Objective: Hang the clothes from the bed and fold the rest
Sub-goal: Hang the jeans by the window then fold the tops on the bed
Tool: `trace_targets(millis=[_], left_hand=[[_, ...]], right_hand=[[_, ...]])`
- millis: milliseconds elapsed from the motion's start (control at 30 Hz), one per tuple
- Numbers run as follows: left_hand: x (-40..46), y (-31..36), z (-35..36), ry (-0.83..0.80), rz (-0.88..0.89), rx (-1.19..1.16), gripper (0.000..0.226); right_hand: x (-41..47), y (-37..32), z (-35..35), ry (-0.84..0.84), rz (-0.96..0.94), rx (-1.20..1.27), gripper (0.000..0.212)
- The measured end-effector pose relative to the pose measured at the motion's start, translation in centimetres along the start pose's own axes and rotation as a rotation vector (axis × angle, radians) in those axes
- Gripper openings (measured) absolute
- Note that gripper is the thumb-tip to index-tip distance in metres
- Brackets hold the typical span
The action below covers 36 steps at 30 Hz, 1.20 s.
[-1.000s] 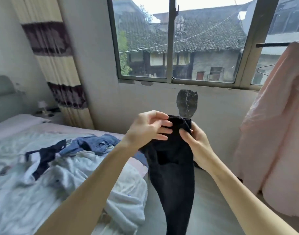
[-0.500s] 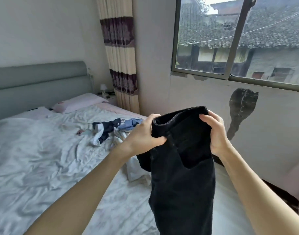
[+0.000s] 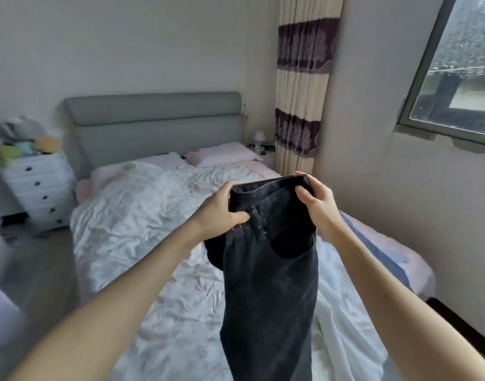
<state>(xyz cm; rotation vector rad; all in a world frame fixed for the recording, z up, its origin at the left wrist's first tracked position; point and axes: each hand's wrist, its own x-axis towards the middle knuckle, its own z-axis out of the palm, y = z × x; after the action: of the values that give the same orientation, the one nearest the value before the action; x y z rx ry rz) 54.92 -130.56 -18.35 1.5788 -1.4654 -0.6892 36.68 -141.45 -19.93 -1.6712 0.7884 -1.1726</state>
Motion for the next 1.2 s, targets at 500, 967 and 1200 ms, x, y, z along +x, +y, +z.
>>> trace_targets(millis=[500,967,1200], left_hand=[[15.9,-26.6,-6.2,0.242,-0.414,0.344,0.041],[13.6,-47.4,5.0,-0.089,-0.682,0.466,0.051],[3.5,-50.1,13.5,-0.445,-0.446,0.843,0.06]], right_hand=[[17.5,20.8,20.1,-0.148,0.204,-0.232,0.018],[7.8,42.9,18.4,-0.387,0.951,-0.578,0.04],[-6.2,46.0,15.3,-0.763,0.667,-1.168,0.053]])
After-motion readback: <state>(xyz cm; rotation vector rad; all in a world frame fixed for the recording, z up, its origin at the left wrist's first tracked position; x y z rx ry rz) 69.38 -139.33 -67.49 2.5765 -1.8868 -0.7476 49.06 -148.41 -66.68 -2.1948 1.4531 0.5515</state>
